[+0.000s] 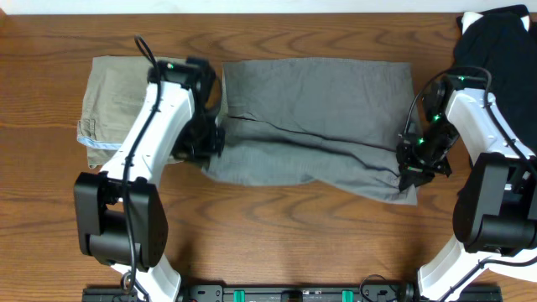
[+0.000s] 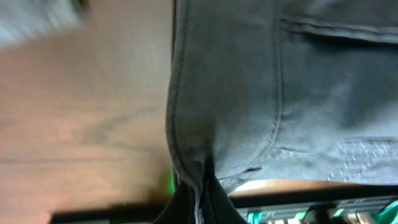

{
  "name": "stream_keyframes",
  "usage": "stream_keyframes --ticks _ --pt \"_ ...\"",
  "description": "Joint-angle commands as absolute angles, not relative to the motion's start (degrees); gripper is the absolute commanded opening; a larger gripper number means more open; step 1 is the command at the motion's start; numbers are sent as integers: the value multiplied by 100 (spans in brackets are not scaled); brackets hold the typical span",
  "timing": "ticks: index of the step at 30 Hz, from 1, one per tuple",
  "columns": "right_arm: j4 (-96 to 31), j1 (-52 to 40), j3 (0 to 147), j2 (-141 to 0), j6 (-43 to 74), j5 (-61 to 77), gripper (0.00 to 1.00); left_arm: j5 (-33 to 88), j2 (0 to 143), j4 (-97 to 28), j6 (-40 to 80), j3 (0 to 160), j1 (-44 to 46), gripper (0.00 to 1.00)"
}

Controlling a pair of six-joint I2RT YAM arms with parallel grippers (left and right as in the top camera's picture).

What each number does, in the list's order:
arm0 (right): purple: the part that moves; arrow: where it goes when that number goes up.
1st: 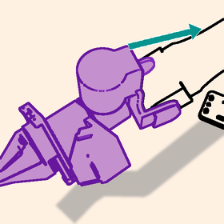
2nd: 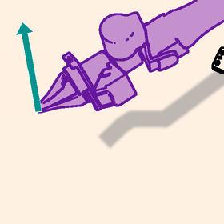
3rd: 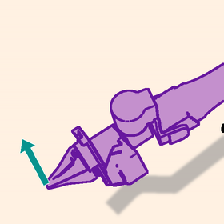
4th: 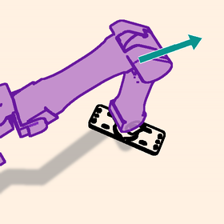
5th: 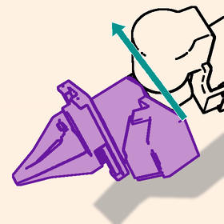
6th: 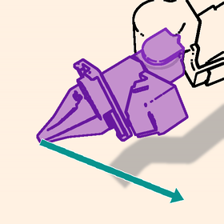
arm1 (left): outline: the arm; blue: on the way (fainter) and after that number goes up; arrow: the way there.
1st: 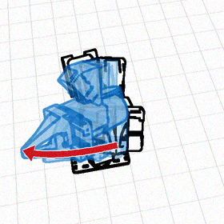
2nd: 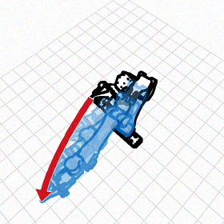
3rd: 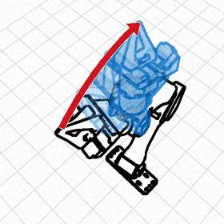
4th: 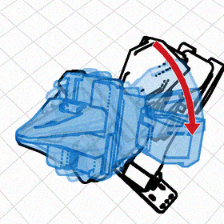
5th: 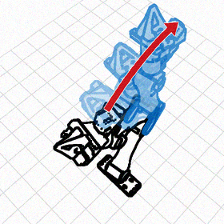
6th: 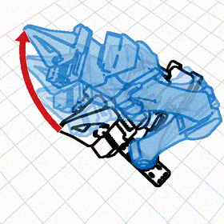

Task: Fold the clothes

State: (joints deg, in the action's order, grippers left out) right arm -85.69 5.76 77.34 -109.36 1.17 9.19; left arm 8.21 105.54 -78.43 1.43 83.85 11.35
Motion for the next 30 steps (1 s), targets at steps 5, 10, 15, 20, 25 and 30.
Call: stream_keyframes --ticks 5,10,15,20,25,30 --pt "-8597 517 7612 -10875 471 683 1 631 10451 -8077 357 7605 1116 6" --pt "-8619 519 7601 -10875 469 681 24 633 10449 -8215 357 7592 1116 58" --pt "-8748 519 7677 -10875 469 622 54 635 10440 -8383 443 7618 1116 95" --pt "-9124 519 8521 -10875 467 624 57 637 10401 -8578 486 8169 1116 98" --pt "-9531 443 9992 -10875 467 648 60 661 10392 -8479 550 9238 1118 98" --pt "-9153 209 10886 -10875 467 777 46 683 10394 -7450 550 9710 1116 83"
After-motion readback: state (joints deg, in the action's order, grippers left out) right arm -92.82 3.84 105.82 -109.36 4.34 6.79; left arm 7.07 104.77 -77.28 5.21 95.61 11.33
